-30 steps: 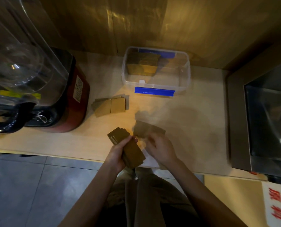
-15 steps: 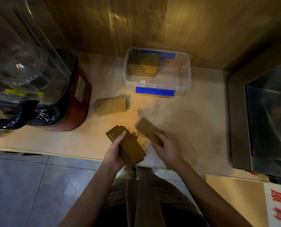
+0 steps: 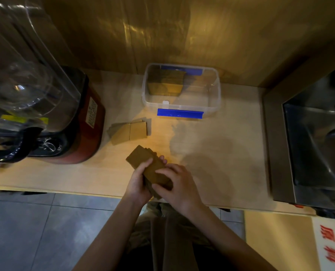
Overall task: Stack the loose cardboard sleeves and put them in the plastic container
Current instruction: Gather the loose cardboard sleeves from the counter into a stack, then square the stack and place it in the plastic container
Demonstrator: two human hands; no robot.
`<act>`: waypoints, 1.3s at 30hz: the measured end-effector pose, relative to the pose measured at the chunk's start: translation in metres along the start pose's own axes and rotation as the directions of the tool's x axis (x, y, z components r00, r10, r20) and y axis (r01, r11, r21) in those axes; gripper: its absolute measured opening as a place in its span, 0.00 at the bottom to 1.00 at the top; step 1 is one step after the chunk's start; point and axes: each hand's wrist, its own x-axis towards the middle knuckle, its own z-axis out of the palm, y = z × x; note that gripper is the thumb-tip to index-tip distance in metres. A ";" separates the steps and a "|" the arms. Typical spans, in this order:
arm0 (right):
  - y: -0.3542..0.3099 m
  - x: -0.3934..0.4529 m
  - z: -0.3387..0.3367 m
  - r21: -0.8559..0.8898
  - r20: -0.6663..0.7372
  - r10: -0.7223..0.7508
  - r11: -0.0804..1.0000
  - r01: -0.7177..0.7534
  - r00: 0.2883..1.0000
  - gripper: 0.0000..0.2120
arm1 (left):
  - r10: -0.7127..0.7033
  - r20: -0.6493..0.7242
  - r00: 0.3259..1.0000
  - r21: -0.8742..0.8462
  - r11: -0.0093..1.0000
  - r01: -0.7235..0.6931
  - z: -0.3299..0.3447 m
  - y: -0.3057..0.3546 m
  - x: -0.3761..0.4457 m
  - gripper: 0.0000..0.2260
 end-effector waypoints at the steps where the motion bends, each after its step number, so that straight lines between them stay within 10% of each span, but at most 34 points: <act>1: 0.003 0.000 0.001 0.024 0.010 0.005 1.000 -0.006 1.000 0.19 | 0.013 -0.001 1.000 0.008 1.000 -0.013 0.001 0.001 0.000 0.18; 4: 0.012 0.004 0.000 0.353 -0.027 0.200 0.919 -0.177 0.979 0.19 | 0.064 -0.066 0.996 0.019 0.998 -0.063 0.006 0.003 0.000 0.11; 7: 0.026 0.010 -0.006 0.797 0.244 0.459 0.407 -0.446 0.854 0.13 | 0.117 -0.089 0.989 0.021 0.993 -0.116 0.015 0.004 0.002 0.14; 9: 0.033 0.009 -0.007 0.803 0.556 0.342 0.017 -0.596 0.758 0.20 | 0.146 -0.075 0.986 0.068 0.988 -0.141 0.022 0.003 0.003 0.14; 11: 0.038 0.006 -0.006 0.761 0.645 0.235 -0.115 -0.638 0.727 0.27 | 0.170 -0.053 0.984 0.172 0.972 -0.158 0.027 0.002 0.004 0.15; 19: 0.059 0.017 -0.028 0.844 0.424 0.304 0.208 -0.494 0.853 0.10 | 0.168 -0.061 0.984 0.517 0.849 -0.113 0.019 0.033 0.006 0.18; 25: 0.078 0.028 -0.038 0.619 0.085 0.328 0.722 -0.308 0.941 0.13 | 0.302 0.031 0.953 0.952 0.280 -0.120 -0.001 0.029 0.020 0.17; 39: 0.077 0.036 0.018 0.690 -0.223 0.507 0.685 -0.232 0.833 0.15 | 0.509 -0.016 0.860 0.953 0.269 -0.141 -0.009 -0.016 0.040 0.21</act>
